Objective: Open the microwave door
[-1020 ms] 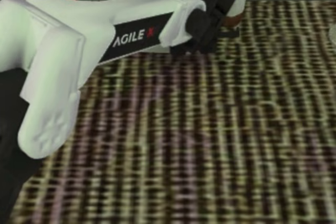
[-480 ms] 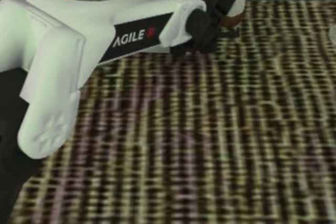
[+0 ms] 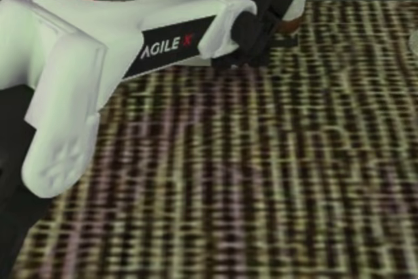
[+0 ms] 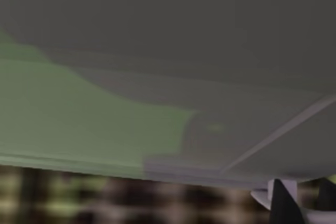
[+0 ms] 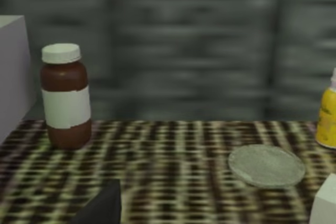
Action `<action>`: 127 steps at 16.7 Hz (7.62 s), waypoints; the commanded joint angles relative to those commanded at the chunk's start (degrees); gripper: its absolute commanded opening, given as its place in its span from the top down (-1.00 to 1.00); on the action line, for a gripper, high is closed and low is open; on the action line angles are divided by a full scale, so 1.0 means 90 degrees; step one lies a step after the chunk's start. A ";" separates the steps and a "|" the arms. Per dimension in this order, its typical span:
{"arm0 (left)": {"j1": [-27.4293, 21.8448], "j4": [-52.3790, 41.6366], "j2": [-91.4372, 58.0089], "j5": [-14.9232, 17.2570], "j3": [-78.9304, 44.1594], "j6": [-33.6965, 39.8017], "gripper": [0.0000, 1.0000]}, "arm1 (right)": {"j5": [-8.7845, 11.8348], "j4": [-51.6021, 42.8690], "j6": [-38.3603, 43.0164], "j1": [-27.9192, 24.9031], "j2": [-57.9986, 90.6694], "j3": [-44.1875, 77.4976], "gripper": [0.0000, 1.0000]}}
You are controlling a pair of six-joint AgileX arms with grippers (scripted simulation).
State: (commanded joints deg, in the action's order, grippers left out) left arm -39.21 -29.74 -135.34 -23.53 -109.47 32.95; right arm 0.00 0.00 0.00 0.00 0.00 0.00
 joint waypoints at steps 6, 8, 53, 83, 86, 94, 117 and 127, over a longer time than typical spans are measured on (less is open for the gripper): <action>-0.0015 0.0211 0.0159 0.0127 0.0341 -0.0193 1.00 | 0.0000 0.0000 0.0000 0.0000 0.0000 0.0000 -1.00; 0.0017 0.0368 0.0303 0.0199 0.0570 -0.0321 1.00 | 0.0000 0.0000 0.0000 0.0000 0.0000 0.0000 -1.00; 0.0065 0.0838 0.0714 0.0495 0.1275 -0.0758 1.00 | 0.0000 0.0000 0.0000 0.0000 0.0000 0.0000 -1.00; 0.0123 0.1228 0.1071 0.0801 0.1892 -0.1186 1.00 | 0.0000 0.0000 0.0000 0.0000 0.0000 0.0000 -1.00; 0.0123 0.1228 0.1071 0.0801 0.1892 -0.1186 1.00 | 0.0000 0.0000 0.0000 0.0000 0.0000 0.0000 -1.00; 0.0123 0.1228 0.1071 0.0801 0.1892 -0.1186 1.00 | 0.0000 0.0000 0.0000 0.0000 0.0000 0.0000 -1.00; 0.0204 0.1580 0.1418 0.1144 0.2476 -0.1637 1.00 | 0.0000 0.0000 0.0000 0.0000 0.0000 0.0000 -1.00; 0.0204 0.1580 0.1418 0.1144 0.2476 -0.1637 1.00 | 0.0000 0.0000 0.0000 0.0000 0.0000 0.0000 -1.00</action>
State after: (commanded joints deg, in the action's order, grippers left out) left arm -37.37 -15.52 -122.58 -13.24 -87.19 18.21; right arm 0.00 0.00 0.00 0.00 0.00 0.00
